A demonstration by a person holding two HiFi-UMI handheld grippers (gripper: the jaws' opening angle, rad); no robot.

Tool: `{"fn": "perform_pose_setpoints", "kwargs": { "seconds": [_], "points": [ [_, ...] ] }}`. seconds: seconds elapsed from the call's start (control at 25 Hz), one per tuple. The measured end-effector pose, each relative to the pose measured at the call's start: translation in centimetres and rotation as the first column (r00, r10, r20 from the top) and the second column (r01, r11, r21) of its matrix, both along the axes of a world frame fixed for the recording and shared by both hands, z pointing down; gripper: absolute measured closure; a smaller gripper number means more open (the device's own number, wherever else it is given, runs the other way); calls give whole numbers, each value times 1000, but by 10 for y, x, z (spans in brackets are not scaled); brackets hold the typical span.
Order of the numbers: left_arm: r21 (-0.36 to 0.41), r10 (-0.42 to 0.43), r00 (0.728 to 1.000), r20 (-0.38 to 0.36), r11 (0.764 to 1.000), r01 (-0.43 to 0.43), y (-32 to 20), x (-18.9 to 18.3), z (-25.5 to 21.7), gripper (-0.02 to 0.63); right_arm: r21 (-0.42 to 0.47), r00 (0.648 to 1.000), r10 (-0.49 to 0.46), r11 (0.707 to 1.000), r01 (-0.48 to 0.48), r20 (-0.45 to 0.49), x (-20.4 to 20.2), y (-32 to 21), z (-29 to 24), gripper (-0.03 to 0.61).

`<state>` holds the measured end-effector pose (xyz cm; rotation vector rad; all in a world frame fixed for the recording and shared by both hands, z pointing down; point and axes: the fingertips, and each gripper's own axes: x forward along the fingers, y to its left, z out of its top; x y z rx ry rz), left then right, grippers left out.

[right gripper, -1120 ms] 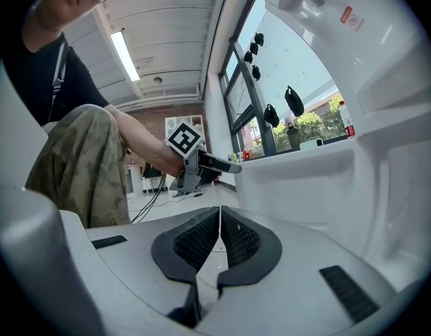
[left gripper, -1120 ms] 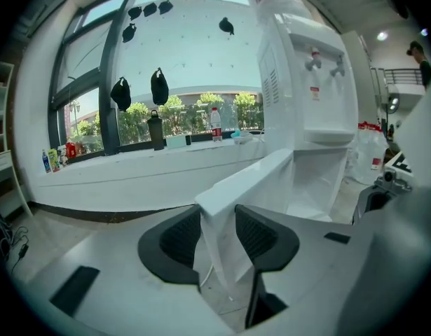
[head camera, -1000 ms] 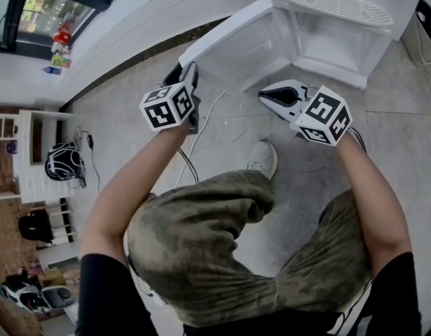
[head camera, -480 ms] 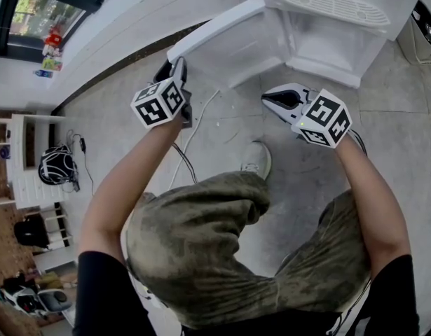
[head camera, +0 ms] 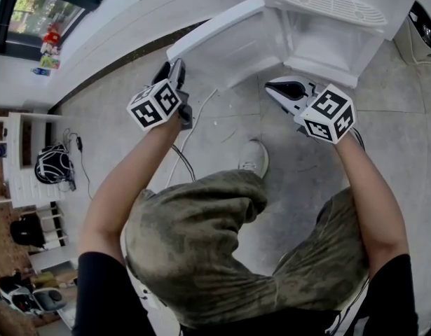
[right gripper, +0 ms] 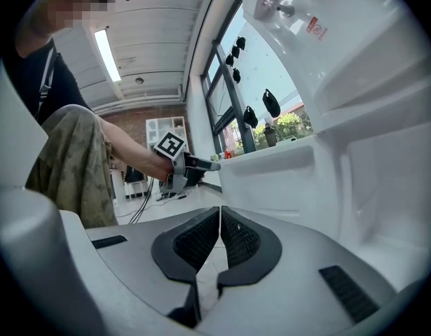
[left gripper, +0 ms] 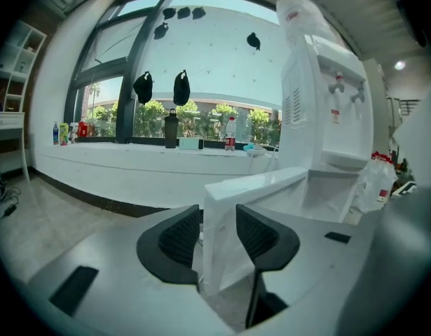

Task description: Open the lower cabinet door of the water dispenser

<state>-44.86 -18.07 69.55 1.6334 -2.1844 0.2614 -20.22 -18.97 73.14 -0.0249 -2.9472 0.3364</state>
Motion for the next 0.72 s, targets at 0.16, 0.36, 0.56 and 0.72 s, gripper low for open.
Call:
{"fn": "perform_pose_setpoints", "kwargs": {
  "seconds": [0.16, 0.36, 0.56, 0.72],
  "points": [
    [9, -9, 999, -32, 1000, 9, 18, 1, -7, 466, 16, 999, 35, 999, -35, 4, 9, -6, -6, 574],
    [64, 137, 990, -28, 989, -135, 29, 40, -22, 474, -36, 993, 121, 992, -120, 4, 31, -22, -5, 574],
    [78, 352, 935, -43, 934, -348, 9, 107, -7, 500, -68, 965, 261, 963, -259, 23, 52, -51, -14, 574],
    [83, 581, 805, -119, 814, -575, -33, 182, 19, 534, -77, 931, 366, 928, -366, -18, 77, -69, -7, 574]
  ]
}}
